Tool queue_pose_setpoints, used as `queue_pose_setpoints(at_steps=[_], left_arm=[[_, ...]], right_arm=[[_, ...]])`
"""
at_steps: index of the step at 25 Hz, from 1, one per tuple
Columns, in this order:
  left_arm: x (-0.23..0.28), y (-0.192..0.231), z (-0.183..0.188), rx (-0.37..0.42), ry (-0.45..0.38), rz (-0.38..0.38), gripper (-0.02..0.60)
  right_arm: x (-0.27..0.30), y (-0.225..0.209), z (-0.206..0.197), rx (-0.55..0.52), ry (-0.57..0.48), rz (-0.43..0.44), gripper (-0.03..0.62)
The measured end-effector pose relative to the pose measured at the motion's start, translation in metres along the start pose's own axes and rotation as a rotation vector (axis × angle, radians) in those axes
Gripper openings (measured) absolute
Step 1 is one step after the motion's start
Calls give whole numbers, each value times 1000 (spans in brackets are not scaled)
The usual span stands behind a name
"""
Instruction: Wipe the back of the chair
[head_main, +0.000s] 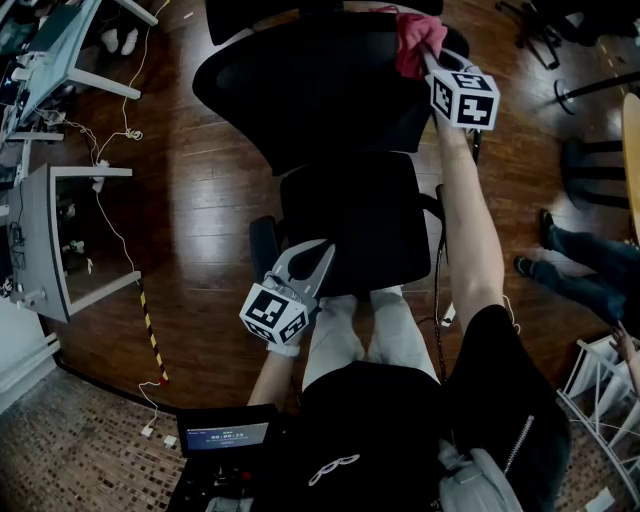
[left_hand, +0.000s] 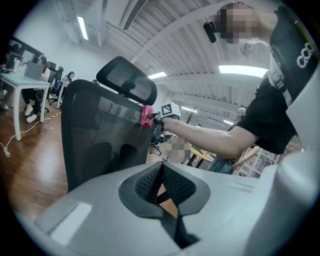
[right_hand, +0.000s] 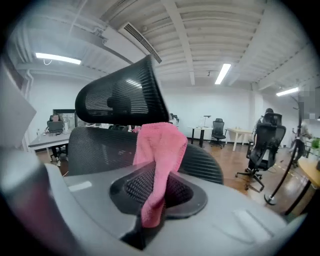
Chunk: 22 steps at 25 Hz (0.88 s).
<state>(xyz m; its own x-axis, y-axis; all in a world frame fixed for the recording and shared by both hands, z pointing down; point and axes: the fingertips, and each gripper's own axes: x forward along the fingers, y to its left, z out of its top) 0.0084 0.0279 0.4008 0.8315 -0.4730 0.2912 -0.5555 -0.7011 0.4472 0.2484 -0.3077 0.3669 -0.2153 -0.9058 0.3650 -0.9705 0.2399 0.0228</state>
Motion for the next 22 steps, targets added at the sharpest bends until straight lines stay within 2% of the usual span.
queue_pose_setpoints(at_steps=[7,14,17,22], left_arm=[[7,-8,-3,0,5,-8,-6],[5,-9,-5,-10,-6,3,-6],[-2,-4,-7,-17,-9,14,-6],[-15,3,-12,-24,-19,35,-6]], right_arm=[[-28,-60,-18,20,18,-119,41],[-64,-118,-48,51,67,-363,41],[-59,-105,-63,16,111,-362,41],[-31,-49,-64,-86,132,-284,41]])
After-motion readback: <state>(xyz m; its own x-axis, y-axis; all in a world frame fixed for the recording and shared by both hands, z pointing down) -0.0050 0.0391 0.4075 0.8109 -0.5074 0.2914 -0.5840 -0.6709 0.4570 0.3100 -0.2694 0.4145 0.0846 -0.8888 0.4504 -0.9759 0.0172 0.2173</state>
